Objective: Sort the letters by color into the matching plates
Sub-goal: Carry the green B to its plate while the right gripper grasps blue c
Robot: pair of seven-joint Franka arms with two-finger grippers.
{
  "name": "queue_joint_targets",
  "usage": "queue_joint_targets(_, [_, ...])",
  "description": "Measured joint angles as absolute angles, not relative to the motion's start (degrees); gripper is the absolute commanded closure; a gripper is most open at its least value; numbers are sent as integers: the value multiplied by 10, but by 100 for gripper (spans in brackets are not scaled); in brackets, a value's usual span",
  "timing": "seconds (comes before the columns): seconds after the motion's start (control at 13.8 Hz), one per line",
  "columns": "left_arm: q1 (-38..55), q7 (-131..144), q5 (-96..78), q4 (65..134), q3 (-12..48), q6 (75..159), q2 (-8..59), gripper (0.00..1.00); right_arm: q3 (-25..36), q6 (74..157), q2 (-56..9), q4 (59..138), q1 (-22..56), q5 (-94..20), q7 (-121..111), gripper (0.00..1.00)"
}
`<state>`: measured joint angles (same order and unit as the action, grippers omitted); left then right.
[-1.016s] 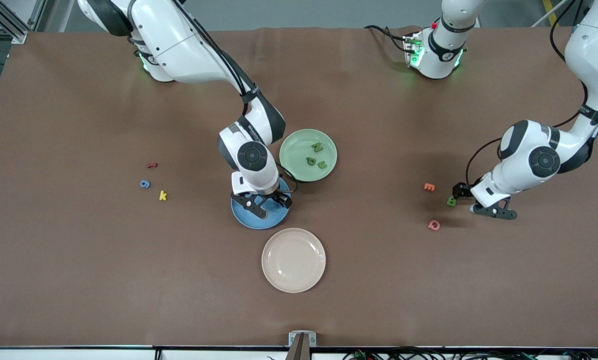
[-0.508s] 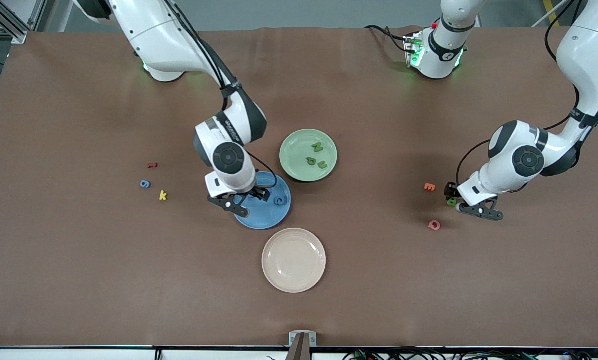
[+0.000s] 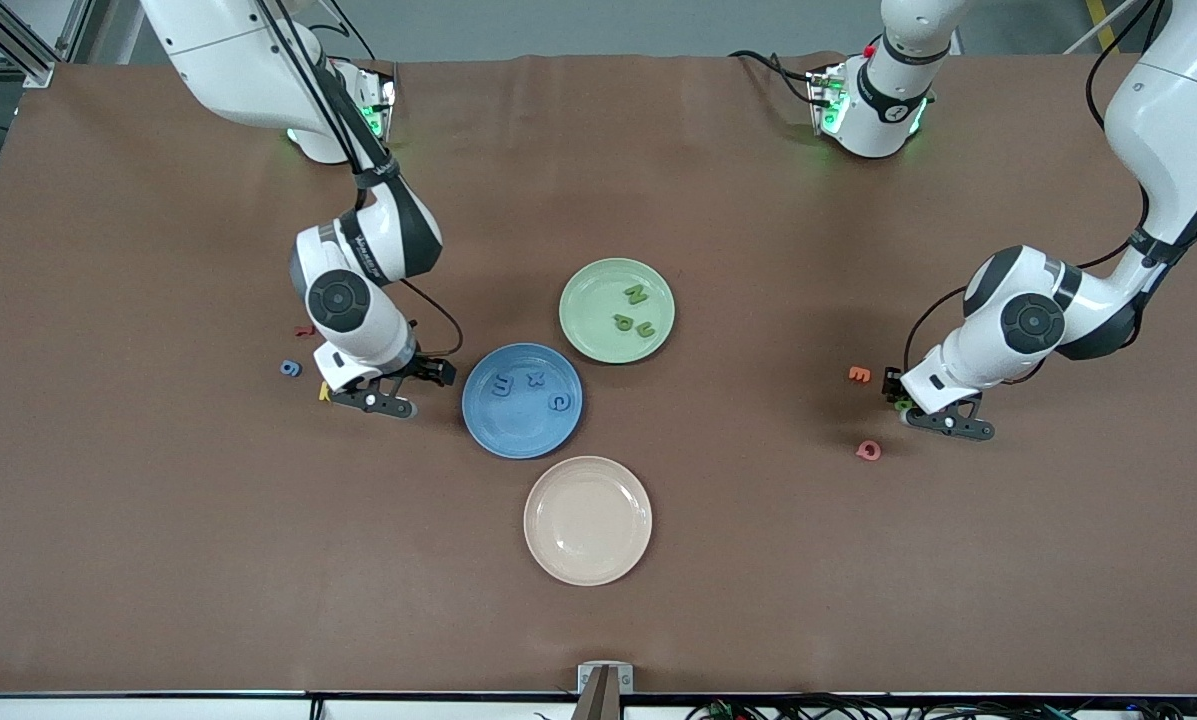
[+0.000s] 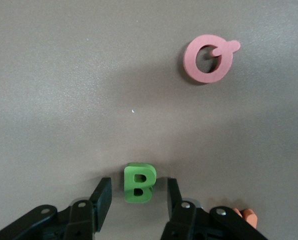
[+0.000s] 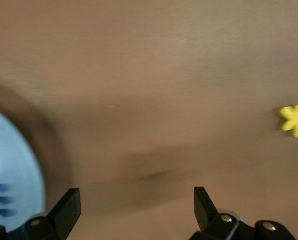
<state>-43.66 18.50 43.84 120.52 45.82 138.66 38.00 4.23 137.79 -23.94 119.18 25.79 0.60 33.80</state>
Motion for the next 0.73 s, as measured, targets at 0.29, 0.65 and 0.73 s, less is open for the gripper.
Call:
queue_joint_targets(0.29, [-438,185,438,1205,457,1389,382,100,45,1402,-214,1235,203,30,251,0])
queue_joint_targets(0.65, [-444,186,439,1197,462,1393,380,100,46,1468,-209,1288,111,33,126,0])
queue_joint_targets(0.73, [-444,187,439,1195,469,1393,379,100,45,1468,-209,1290,98,33,109,0])
